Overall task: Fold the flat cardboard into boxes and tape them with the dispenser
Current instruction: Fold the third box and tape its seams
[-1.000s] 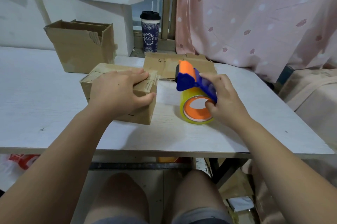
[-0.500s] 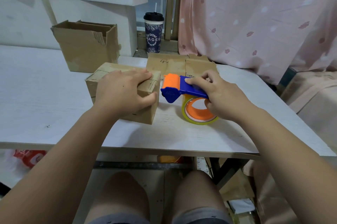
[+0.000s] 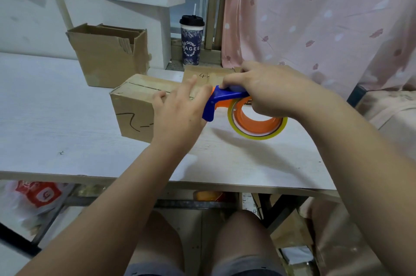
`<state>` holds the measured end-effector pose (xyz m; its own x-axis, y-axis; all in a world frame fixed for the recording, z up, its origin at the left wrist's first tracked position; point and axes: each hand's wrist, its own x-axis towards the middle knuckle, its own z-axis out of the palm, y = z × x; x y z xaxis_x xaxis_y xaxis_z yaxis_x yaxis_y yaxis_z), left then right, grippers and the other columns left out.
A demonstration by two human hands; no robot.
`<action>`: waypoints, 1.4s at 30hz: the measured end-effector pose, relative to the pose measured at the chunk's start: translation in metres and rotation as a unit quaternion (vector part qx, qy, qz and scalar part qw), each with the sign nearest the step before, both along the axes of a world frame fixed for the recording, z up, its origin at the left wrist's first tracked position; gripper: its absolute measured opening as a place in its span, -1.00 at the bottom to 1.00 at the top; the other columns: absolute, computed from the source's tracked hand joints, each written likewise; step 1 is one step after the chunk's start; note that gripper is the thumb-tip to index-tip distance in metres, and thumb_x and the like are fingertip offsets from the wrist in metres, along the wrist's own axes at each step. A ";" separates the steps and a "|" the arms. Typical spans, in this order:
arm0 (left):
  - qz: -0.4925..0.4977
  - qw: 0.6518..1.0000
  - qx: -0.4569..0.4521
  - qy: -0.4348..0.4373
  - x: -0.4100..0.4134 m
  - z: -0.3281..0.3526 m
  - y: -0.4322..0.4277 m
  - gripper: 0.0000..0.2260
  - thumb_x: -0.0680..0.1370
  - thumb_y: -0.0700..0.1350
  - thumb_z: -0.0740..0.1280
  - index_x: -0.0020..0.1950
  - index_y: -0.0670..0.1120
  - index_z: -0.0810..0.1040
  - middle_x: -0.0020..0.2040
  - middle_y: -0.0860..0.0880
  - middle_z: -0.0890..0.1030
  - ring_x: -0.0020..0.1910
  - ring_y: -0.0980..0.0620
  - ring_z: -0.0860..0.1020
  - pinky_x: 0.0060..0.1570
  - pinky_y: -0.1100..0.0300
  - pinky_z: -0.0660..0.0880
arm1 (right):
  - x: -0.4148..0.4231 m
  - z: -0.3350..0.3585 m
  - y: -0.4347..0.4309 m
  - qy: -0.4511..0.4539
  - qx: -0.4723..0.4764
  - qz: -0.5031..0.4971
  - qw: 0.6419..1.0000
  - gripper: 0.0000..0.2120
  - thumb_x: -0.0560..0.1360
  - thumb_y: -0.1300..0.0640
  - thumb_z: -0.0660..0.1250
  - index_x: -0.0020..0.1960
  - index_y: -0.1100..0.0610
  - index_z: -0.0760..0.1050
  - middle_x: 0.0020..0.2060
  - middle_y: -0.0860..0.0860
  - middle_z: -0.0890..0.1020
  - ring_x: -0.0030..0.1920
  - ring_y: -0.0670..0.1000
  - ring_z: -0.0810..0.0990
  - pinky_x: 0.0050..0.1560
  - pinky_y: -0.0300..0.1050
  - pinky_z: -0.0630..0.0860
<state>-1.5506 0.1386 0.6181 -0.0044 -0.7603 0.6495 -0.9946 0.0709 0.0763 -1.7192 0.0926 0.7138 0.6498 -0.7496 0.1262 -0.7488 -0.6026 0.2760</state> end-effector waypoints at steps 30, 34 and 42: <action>-0.106 0.976 0.182 -0.050 0.029 0.019 0.002 -0.45 0.23 0.42 0.34 0.04 0.09 0.56 0.43 0.11 0.23 0.31 0.05 0.31 0.31 0.03 0.04 | -0.029 -0.047 -0.043 -0.123 0.501 -0.035 0.856 -0.63 0.29 0.42 0.27 -0.04 0.04 0.57 -0.36 -0.11 0.58 -0.35 -0.06 0.52 -0.41 -0.27 0.43; -0.115 0.975 0.182 -0.054 0.034 0.020 0.004 -0.30 0.21 0.50 0.10 0.12 0.13 0.61 0.48 0.10 0.22 0.37 0.07 0.26 0.32 0.02 0.05 | -0.036 -0.057 -0.046 -0.156 0.576 -0.024 0.802 -0.62 0.21 0.33 0.25 -0.15 -0.07 0.60 -0.34 -0.11 0.63 -0.38 -0.10 0.58 -0.44 -0.29 0.46; -0.119 0.983 0.138 0.001 0.030 0.019 0.005 -0.23 0.24 0.45 -0.09 0.19 0.13 0.59 0.45 0.12 0.33 0.44 0.11 0.24 0.28 0.11 0.05 | -0.047 -0.080 -0.051 -0.258 0.664 -0.014 0.702 -0.70 0.38 0.38 0.27 0.02 0.11 0.57 -0.25 -0.05 0.68 -0.34 -0.10 0.62 -0.36 -0.24 0.53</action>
